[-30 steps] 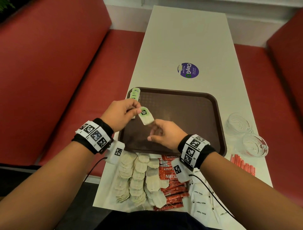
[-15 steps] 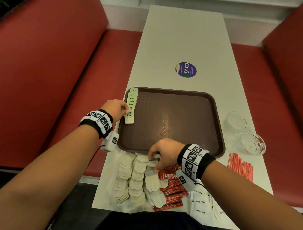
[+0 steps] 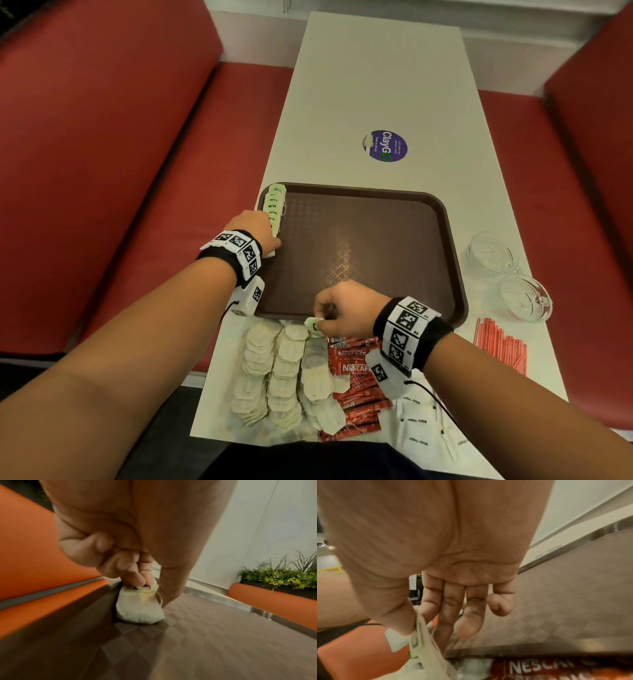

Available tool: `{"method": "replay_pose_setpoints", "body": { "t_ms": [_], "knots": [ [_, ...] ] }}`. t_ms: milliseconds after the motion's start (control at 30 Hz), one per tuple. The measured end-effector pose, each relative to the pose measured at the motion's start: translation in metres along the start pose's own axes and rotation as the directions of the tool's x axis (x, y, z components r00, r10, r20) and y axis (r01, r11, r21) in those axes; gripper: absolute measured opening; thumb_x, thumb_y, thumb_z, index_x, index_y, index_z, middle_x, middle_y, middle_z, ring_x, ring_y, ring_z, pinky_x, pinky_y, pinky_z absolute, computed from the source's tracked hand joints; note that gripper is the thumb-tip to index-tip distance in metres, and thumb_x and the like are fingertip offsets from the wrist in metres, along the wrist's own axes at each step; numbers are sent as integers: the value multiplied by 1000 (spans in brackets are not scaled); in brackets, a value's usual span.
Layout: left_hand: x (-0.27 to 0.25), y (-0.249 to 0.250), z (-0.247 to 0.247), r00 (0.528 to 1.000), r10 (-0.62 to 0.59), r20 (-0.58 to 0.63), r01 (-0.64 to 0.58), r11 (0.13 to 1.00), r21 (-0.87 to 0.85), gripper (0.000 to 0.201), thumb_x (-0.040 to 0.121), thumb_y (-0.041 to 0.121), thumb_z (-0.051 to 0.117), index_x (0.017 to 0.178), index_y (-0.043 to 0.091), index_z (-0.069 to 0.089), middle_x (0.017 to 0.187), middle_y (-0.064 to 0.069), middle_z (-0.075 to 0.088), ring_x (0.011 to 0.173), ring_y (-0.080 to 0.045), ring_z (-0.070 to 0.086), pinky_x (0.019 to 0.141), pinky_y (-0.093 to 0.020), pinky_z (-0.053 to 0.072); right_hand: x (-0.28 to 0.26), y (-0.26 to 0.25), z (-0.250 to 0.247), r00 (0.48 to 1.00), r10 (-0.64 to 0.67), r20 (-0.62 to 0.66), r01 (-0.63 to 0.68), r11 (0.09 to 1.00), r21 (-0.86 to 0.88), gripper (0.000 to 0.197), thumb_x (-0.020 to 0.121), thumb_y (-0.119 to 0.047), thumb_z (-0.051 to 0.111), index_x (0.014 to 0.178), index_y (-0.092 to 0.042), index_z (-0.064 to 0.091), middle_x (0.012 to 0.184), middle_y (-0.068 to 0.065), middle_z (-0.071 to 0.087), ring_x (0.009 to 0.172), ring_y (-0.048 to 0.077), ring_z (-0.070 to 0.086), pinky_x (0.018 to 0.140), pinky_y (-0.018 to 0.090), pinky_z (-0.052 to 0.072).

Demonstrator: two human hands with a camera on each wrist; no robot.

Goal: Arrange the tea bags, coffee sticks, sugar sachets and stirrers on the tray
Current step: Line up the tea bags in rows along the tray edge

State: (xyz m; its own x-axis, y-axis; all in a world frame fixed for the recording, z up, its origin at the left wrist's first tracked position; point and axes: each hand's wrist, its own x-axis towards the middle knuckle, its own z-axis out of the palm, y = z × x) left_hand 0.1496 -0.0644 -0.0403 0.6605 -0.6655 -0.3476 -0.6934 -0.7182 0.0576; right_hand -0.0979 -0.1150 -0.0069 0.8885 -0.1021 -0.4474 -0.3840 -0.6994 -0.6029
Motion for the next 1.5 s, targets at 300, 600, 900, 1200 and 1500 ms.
{"method": "replay_pose_setpoints", "body": {
  "t_ms": [300,600,900,1200,1500],
  "knots": [
    [-53,-2,-17,948,313,-58,-315,902,-296,20,87,46,69,95,31,60,84,9,65,73,-8,60,68,-28,45,-4,-1,-2,994,50,-99,-31,984,176,18,67,-44,53,64,-26,53,86,0,75,82,19,70,76,43,58],
    [-122,-8,17,715,651,254,-607,759,-236,28,76,50,77,99,35,70,89,19,64,81,3,60,76,-23,52,-4,-4,-6,983,36,-180,-13,991,130,31,82,-15,60,65,-21,35,62,-2,45,57,15,39,58,36,40],
    [-139,-3,30,738,662,131,-654,749,-105,16,88,38,63,100,32,73,97,14,67,87,-7,62,80,-32,52,-5,0,-3,992,8,-129,9,991,131,21,80,-20,68,95,-29,55,90,-2,65,82,24,64,77,43,55],
    [-138,-7,-5,759,602,-248,-651,702,-290,4,94,29,64,94,27,68,79,22,57,73,6,51,67,-7,33,6,-8,-3,970,-58,-237,59,998,-2,15,91,-31,69,83,-29,56,71,-11,56,63,2,50,59,23,36],
    [-132,-9,-7,819,509,-265,-565,637,-525,8,88,27,74,97,25,72,70,6,62,63,-12,54,61,-25,46,11,-8,-8,947,-43,-318,71,994,80,10,89,-25,68,85,-24,59,75,-9,61,68,9,55,61,25,38]
  ]
}}
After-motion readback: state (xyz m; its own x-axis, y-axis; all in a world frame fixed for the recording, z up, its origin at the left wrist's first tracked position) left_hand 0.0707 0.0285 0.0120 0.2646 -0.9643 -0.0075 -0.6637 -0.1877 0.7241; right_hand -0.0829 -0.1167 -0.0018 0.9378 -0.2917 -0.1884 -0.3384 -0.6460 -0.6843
